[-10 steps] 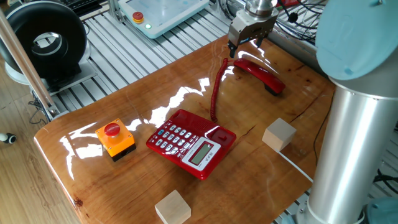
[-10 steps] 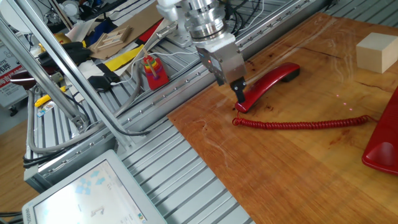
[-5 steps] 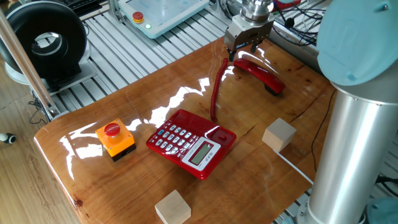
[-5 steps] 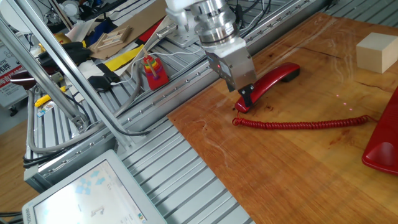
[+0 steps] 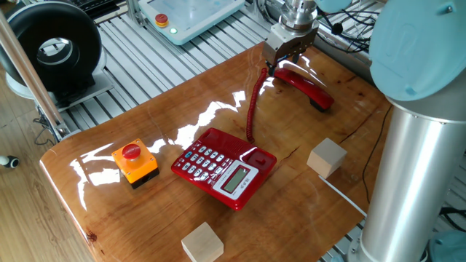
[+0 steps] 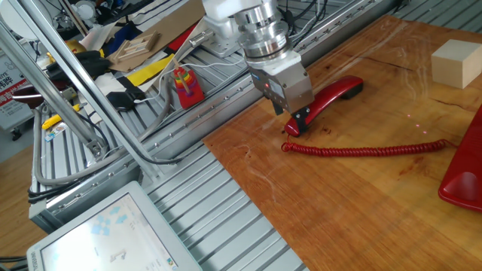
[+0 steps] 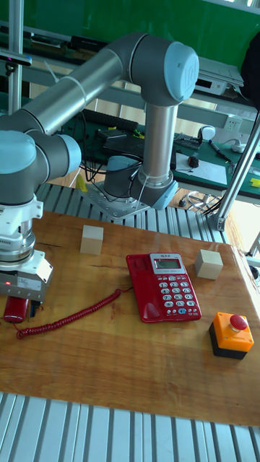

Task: Place the handset of the telephone on the corresponding phone cradle

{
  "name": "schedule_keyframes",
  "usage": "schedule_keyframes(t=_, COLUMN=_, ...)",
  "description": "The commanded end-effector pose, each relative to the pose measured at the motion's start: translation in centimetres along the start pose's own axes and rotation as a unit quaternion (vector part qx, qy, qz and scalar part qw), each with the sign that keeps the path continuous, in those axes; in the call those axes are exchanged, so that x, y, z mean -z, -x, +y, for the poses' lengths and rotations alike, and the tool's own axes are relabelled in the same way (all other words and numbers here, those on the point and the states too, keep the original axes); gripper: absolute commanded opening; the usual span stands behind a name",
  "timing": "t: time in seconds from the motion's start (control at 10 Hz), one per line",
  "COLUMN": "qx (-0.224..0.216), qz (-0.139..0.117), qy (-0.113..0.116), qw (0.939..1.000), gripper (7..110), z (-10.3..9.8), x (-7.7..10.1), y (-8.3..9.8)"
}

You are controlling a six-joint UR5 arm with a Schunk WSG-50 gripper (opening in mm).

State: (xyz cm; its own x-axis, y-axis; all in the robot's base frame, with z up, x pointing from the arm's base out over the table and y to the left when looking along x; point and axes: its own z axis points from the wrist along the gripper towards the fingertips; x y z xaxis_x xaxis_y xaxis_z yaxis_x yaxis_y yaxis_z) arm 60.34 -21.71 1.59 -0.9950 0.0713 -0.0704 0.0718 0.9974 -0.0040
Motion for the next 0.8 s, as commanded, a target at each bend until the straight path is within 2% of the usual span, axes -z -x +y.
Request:
schedule_keyframes(t=0.0, qx=0.001, qz=0.008, qy=-0.013, qw=0.9999, gripper=66, z=-0.8, x=0.0, y=-0.4)
schedule_keyframes(t=0.1, qx=-0.013, qz=0.013, qy=-0.002, qw=0.9998, gripper=66, z=-0.2, x=0.0, y=-0.7)
schedule_keyframes(t=0.2, qx=-0.038, qz=0.015, qy=-0.007, qw=0.9991, gripper=66, z=-0.5, x=0.0, y=-0.8)
schedule_keyframes(t=0.4, qx=-0.039, qz=0.013, qy=0.011, qw=0.9991, gripper=66, z=0.5, x=0.0, y=-0.6)
schedule_keyframes(t=0.5, qx=-0.037, qz=0.013, qy=0.016, qw=0.9991, gripper=7, z=0.7, x=0.0, y=-0.7)
schedule_keyframes(t=0.7, qx=-0.046, qz=0.007, qy=0.038, qw=0.9982, gripper=7, z=1.8, x=0.1, y=-0.3)
